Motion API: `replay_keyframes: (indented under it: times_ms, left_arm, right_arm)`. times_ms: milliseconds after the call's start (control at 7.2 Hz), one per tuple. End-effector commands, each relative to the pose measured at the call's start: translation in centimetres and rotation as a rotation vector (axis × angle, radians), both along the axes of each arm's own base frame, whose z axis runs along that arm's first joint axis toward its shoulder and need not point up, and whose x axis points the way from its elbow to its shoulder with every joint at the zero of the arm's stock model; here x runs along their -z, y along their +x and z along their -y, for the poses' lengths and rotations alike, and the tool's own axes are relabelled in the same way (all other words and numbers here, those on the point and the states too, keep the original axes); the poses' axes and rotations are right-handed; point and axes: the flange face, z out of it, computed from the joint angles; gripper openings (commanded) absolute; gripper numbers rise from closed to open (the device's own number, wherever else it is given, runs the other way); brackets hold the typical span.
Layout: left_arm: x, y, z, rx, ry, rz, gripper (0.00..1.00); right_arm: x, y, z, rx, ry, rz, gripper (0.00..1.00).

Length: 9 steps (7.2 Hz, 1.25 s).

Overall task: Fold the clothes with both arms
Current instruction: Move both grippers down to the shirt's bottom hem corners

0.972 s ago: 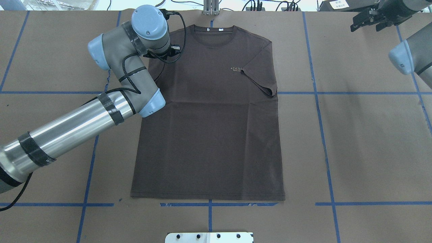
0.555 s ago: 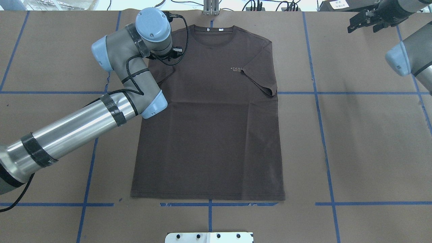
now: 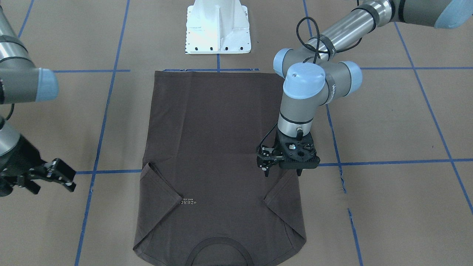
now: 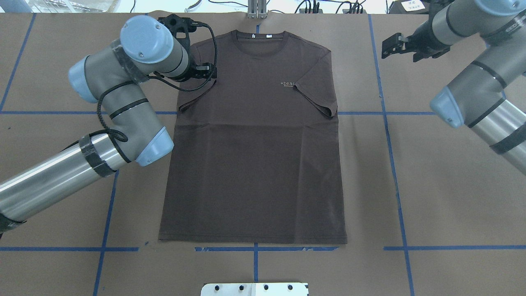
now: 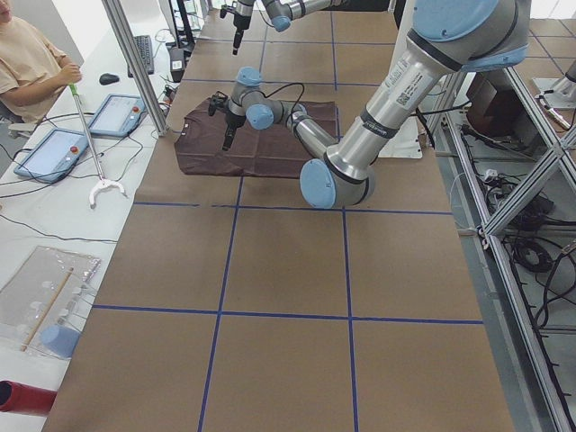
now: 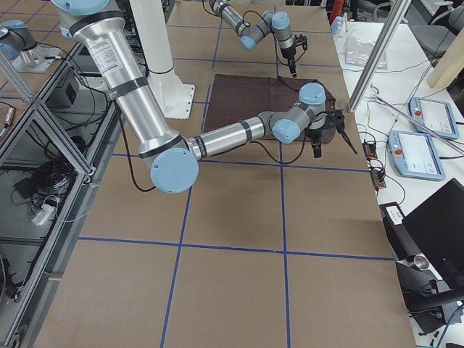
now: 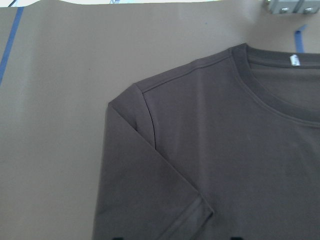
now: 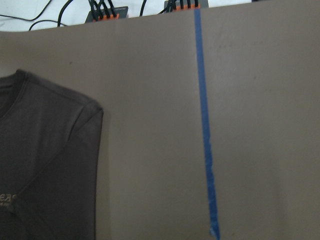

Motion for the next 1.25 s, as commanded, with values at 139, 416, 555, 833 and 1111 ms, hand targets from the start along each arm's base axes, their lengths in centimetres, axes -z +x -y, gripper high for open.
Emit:
replay_keyframes:
  times_ms: [139, 416, 555, 833, 1111]
  left_arm:
    - [0.3, -1.8, -13.6, -0.069, -0.038, -0.154, 1.00]
    - [-0.8, -1.2, -21.9, -0.099, -0.144, -0.213, 1.00]
    - [-1.6, -1.4, -25.4, -0.084, -0.192, -0.226, 0.96]
    - [-5.2, 0.5, -30.7, -0.008, -0.322, -0.202, 0.67]
    - [-7.8, 2.0, -33.7, -0.005, -0.339, -0.150, 0.65]
  right_arm:
    - [2.5, -5.3, -20.3, -0.060, -0.106, 0.110, 1.00]
    - [3.3, -9.2, -31.2, -0.113, -0.168, 0.141, 0.97]
    - [4.7, -10.8, -34.7, -0.118, -0.198, 0.183, 0.95]
    - [8.3, -10.9, -37.9, -0.121, -0.192, 0.132, 0.96]
    - [7.9, -11.2, -38.1, -0.120, -0.192, 0.119, 0.98]
